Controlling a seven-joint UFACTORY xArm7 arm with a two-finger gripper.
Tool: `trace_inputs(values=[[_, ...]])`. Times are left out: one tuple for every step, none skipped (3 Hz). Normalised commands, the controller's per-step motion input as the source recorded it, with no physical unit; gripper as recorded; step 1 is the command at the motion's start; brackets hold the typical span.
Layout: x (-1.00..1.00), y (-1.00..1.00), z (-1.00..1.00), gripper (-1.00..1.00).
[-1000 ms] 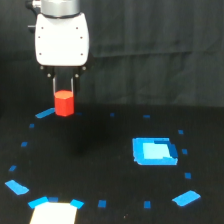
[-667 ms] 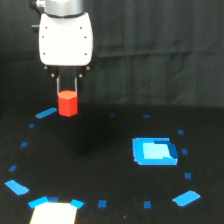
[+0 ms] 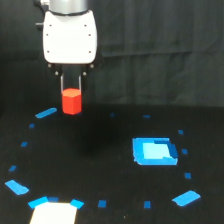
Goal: Pick up the red object from the table
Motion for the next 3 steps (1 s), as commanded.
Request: trace_inputs(values=[[0.03, -0.05, -0.01, -1.0], [0.02, -0.11, 0.19, -1.0], [0.5, 0.16, 0.67, -1.0]])
